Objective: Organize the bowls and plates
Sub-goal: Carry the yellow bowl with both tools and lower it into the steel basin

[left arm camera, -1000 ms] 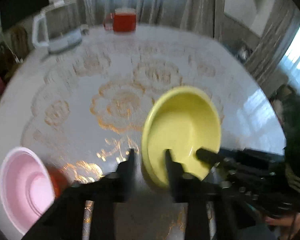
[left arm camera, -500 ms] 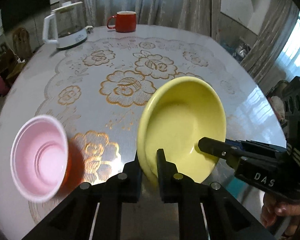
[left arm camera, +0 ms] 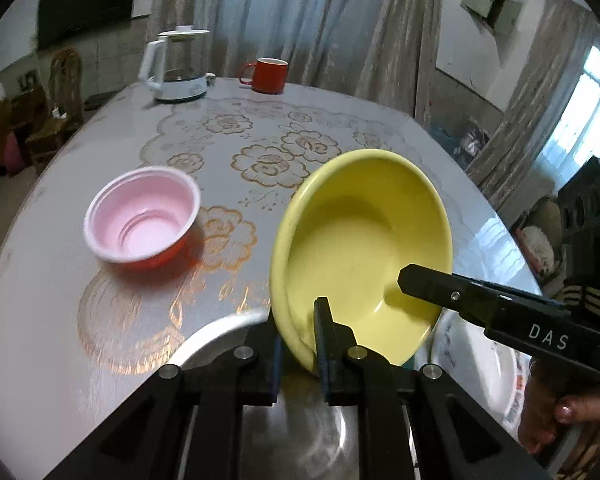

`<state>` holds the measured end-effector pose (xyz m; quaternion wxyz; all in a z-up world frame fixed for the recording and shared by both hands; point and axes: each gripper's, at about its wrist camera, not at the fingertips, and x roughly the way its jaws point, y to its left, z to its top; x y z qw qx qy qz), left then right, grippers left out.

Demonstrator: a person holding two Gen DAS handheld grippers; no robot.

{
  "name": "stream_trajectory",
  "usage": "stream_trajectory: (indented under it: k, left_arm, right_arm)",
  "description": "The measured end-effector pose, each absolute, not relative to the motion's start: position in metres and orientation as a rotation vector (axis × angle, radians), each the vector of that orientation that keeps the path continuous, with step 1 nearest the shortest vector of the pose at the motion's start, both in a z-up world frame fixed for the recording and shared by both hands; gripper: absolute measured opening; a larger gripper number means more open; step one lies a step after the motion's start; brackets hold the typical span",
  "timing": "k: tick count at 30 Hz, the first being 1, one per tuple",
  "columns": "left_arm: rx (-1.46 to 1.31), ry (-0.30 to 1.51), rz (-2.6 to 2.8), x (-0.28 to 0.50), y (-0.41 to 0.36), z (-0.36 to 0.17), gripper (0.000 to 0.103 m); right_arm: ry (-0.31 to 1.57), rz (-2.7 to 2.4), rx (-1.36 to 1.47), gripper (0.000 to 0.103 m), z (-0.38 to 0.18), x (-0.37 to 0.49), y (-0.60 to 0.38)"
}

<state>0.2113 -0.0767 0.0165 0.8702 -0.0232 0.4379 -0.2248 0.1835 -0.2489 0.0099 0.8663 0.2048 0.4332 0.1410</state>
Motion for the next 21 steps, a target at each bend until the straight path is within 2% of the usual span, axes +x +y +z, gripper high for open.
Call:
stream_trajectory:
  k: [21]
  left_arm:
    - [-0.139,0.944,-0.423,0.138,-0.026,-0.019,0.014]
  right_arm:
    - [0.960,0.332,0.498,0.015,-0.019,0.118,-0.204]
